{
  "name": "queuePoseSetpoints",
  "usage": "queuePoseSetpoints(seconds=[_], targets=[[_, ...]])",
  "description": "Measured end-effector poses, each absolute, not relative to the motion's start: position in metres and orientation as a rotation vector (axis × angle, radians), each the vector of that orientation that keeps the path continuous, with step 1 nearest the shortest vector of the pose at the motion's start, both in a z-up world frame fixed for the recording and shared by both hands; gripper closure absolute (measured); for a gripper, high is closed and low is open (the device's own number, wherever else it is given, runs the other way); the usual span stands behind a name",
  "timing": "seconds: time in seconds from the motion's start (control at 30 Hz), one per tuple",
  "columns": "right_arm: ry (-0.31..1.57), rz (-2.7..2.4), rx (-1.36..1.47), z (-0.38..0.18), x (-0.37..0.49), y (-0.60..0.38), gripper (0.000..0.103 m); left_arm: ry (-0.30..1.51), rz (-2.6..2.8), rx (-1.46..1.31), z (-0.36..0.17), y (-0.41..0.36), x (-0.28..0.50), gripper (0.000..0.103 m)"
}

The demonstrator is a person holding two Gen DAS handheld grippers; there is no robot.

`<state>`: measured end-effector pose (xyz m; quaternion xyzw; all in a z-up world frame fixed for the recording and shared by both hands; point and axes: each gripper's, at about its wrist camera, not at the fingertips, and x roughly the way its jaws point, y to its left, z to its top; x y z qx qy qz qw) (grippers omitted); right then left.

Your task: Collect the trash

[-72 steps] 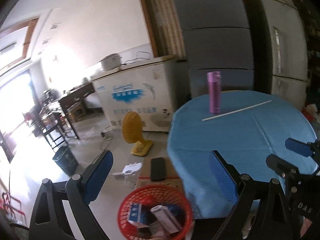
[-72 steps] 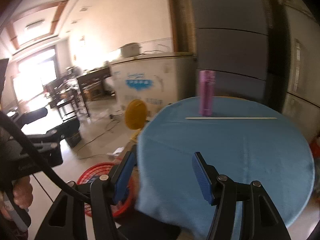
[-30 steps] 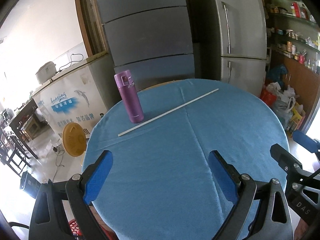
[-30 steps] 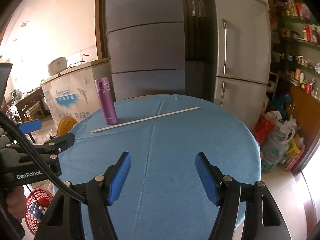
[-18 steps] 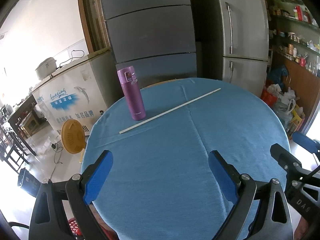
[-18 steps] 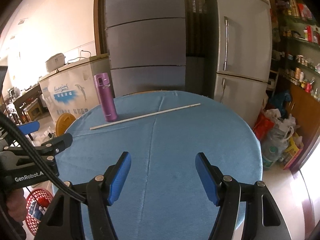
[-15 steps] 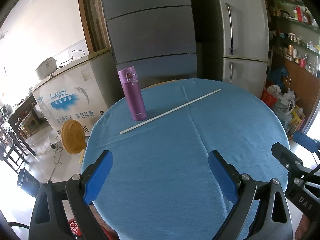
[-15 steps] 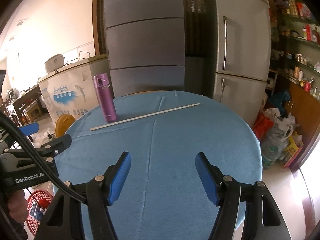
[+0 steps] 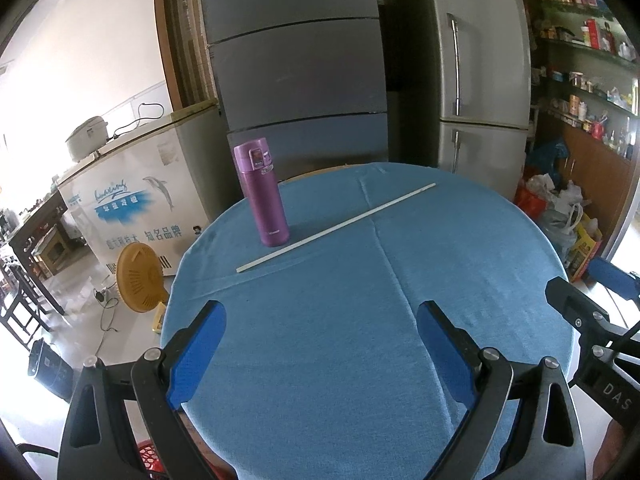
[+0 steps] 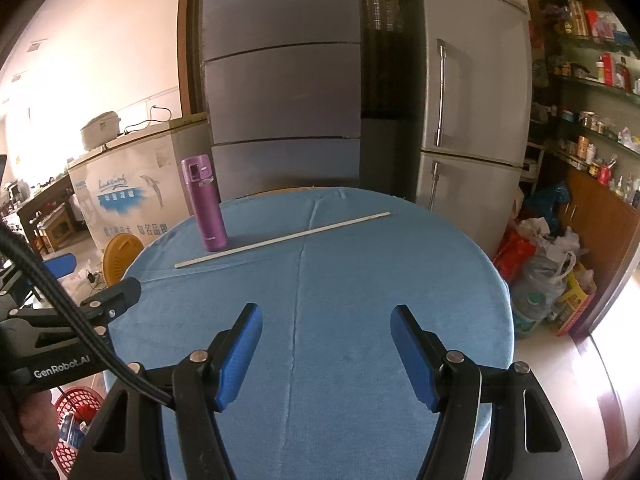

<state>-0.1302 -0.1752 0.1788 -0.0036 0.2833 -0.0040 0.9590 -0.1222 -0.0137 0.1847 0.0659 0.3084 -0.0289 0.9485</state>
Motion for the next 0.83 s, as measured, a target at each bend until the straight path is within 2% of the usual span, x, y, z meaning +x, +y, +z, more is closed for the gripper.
queuePoseSetpoints(seconds=[0.6,0.83], targets=[[0.609,-0.018,0.035,0.166,-0.108,-0.194,0.033,0.657,-0.061,0.158,0.181,-0.025,-0.103,0.007],[0.666,-0.122,0.083,0.125,-0.072,-0.226,0.033,0.732,-0.089,0.128,0.143,-0.028,-0.066,0.007]])
